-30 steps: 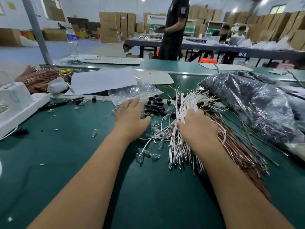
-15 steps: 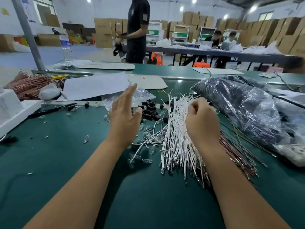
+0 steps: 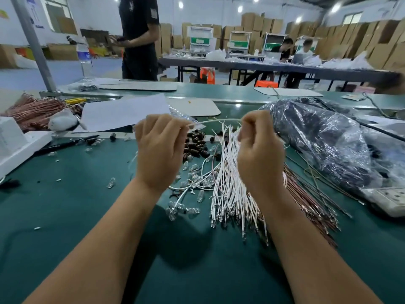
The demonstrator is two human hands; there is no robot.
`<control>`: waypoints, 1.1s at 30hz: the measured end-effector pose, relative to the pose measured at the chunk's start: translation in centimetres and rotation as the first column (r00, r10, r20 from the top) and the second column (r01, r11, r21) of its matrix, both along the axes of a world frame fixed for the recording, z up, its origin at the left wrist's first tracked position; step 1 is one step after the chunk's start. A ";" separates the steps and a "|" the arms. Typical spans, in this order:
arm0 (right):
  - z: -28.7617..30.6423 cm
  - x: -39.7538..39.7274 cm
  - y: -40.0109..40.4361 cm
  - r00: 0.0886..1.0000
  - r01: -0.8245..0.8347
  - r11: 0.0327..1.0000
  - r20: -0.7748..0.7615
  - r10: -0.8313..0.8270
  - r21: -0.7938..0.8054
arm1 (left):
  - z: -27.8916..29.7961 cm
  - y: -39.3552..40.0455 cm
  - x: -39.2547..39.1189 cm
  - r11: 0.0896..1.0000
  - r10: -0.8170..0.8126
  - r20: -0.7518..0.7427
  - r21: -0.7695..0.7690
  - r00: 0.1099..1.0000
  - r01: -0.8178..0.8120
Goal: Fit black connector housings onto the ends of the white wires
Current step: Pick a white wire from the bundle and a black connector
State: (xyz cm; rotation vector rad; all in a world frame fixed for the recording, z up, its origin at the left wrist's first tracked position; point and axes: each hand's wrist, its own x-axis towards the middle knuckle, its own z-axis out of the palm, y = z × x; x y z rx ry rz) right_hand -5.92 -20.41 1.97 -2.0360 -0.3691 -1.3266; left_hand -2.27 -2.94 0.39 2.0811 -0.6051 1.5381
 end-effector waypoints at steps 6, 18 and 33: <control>0.9 1.0 -4.9 0.899 0.415 0.893 -0.228 -0.374 0.174 | -0.5 2.5 0.7 0.993 -0.119 -0.193 -0.020 0.974 0.117; -1.3 0.5 1.0 0.912 -0.050 0.857 -0.373 -0.170 -0.512 | -0.4 -0.1 0.0 0.933 -0.236 -0.473 0.132 0.849 0.333; -2.0 1.5 -1.0 0.919 -0.113 0.992 -0.386 0.083 -0.054 | 0.0 1.8 0.9 0.443 -0.896 -0.437 -0.894 0.081 0.069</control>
